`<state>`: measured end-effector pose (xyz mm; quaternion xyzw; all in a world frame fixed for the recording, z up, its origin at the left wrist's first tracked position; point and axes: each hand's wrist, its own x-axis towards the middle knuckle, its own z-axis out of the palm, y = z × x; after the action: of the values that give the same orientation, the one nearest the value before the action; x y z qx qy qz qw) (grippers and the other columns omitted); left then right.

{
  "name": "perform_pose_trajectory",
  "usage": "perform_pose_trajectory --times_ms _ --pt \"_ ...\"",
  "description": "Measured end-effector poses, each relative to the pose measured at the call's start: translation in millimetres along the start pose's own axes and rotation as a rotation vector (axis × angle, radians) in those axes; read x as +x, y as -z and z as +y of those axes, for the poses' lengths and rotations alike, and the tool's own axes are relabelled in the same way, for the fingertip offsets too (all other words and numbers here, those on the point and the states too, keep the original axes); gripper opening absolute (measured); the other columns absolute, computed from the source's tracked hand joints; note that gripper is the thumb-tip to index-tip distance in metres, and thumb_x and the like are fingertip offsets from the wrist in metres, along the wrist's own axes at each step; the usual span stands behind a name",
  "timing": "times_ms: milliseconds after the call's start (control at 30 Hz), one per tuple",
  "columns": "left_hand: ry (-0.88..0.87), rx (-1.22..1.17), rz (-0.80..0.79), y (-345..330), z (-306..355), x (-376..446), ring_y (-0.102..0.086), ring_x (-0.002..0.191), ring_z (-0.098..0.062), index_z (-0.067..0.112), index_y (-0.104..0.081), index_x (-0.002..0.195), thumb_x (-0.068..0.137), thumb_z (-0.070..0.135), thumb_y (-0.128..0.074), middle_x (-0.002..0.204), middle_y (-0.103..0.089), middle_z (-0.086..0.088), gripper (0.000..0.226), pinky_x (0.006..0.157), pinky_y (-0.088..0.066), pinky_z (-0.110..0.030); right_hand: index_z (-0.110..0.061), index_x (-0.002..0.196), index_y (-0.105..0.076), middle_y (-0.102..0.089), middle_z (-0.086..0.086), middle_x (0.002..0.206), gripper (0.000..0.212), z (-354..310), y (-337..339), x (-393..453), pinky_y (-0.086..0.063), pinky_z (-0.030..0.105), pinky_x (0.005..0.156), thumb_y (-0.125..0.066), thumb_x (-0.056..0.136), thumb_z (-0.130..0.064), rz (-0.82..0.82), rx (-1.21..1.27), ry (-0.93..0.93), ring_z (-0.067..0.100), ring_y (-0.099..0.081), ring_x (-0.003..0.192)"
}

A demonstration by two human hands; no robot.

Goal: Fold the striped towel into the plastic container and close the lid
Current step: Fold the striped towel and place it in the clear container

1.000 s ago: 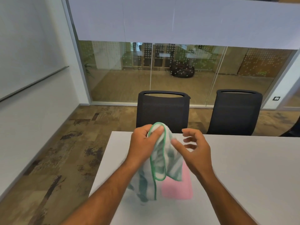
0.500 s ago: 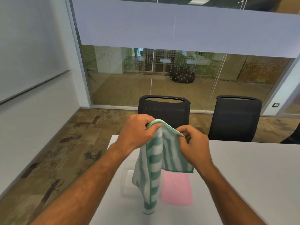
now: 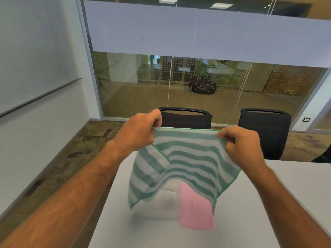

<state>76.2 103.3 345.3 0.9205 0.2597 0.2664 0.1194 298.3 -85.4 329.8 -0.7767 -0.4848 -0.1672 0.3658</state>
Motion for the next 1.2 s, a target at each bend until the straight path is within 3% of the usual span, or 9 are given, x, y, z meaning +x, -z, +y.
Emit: perform_pose_trajectory --times_ms 133,233,367,567,667,800,933,1067,1200 --pt "0.053 0.193 0.008 5.6 -4.7 0.6 -0.064 0.094 -0.022 0.033 -0.065 0.106 0.085 0.008 -0.066 0.1 -0.071 0.003 0.033 0.078 -0.057 -0.041 -0.015 0.099 -0.064 -0.066 -0.003 0.083 0.016 -5.8 15.0 5.4 -0.055 0.037 0.078 -0.07 0.085 -0.012 -0.019 0.067 -0.063 0.021 -0.064 0.078" --pt "0.084 0.305 0.004 5.2 -6.1 2.7 -0.066 0.089 -0.025 0.032 -0.073 0.096 0.083 0.009 -0.065 0.096 -0.074 0.004 0.028 0.076 -0.059 -0.04 -0.018 0.099 -0.07 -0.071 -0.003 0.083 0.018 -9.1 18.2 7.6 -0.058 0.04 0.078 -0.072 0.084 -0.029 -0.063 -0.003 -0.049 0.019 -0.065 0.077" --pt "0.135 0.137 -0.062 1.9 -2.2 4.6 -0.068 0.08 -0.021 0.02 -0.074 0.074 0.077 -0.001 -0.063 0.082 -0.074 0.001 0.024 0.072 -0.059 -0.036 -0.024 0.09 -0.074 -0.073 -0.003 0.079 0.017 -10.2 17.0 8.0 -0.059 0.044 0.071 -0.07 0.083 -0.039 -0.195 -0.007 -0.029 0.016 -0.065 0.072" --pt "-0.023 -0.065 -0.25 -6.1 -9.0 1.3 -0.058 0.067 -0.014 0.005 -0.067 0.067 0.073 -0.011 -0.05 0.07 -0.067 -0.007 0.025 0.066 -0.056 -0.038 -0.027 0.087 -0.077 -0.073 -0.016 0.082 0.007 -11.4 12.8 6.5 -0.059 0.034 0.072 -0.072 0.083 -0.031 -0.429 0.127 0.076 0.008 -0.067 0.079" --pt "-0.185 -0.215 -0.26 -6.3 -11.2 -5.3 -0.05 0.059 -0.016 0.003 -0.06 0.062 0.07 0.009 -0.046 0.063 -0.06 -0.01 0.018 0.056 -0.041 -0.027 -0.026 0.094 -0.077 -0.073 -0.018 0.091 0.011 -11.6 6.4 5.8 -0.057 0.026 0.081 -0.07 0.087 -0.023 -0.547 0.142 0.1 0.002 -0.067 0.088" --pt "-0.301 -0.286 -0.149 -13.5 -6.8 -7.1 -0.035 0.048 -0.012 0.006 -0.047 0.052 0.08 0.032 -0.068 0.051 -0.043 -0.004 0.044 0.049 -0.03 -0.027 -0.025 0.104 -0.075 -0.072 -0.017 0.102 0.023 -20.5 -4.5 0.6 -0.051 0.013 0.085 -0.066 0.088 -0.011 -0.687 0.164 0.108 -0.001 -0.066 0.097" --pt "-0.43 -0.195 -0.141 -20.7 4.3 -7.4 -0.03 0.045 -0.004 0.014 -0.038 0.048 0.069 0.0 -0.073 0.051 -0.035 0.009 0.042 0.047 -0.028 -0.019 -0.025 0.094 -0.079 -0.073 -0.016 0.096 0.024 -28.3 -21.0 -5.6 -0.056 0.022 0.082 -0.07 0.083 -0.005 -0.684 0.23 0.147 0.0 -0.065 0.094" --pt "-0.524 -0.189 -0.248 -17.9 16.6 -9.5 -0.03 0.049 -0.008 0.017 -0.034 0.051 0.057 -0.011 -0.055 0.054 -0.033 0.009 0.036 0.047 -0.026 -0.018 -0.028 0.09 -0.08 -0.058 -0.016 0.131 0.023 -28.8 -31.4 -9.1 -0.048 0.028 0.1 -0.076 0.078 -0.009 -0.756 0.364 0.205 -0.002 -0.051 0.122" --pt "-0.57 -0.171 -0.285 -20.3 25.0 -12.0 -0.029 0.05 -0.009 0.017 -0.032 0.052 0.055 -0.014 -0.053 0.056 -0.031 0.01 0.038 0.045 -0.026 -0.024 -0.005 0.09 -0.079 -0.062 -0.001 0.134 0.016 -32.0 -37.7 -12.4 -0.043 0.038 0.109 -0.077 0.075 0.002 -0.877 0.637 0.206 0.017 -0.055 0.126"
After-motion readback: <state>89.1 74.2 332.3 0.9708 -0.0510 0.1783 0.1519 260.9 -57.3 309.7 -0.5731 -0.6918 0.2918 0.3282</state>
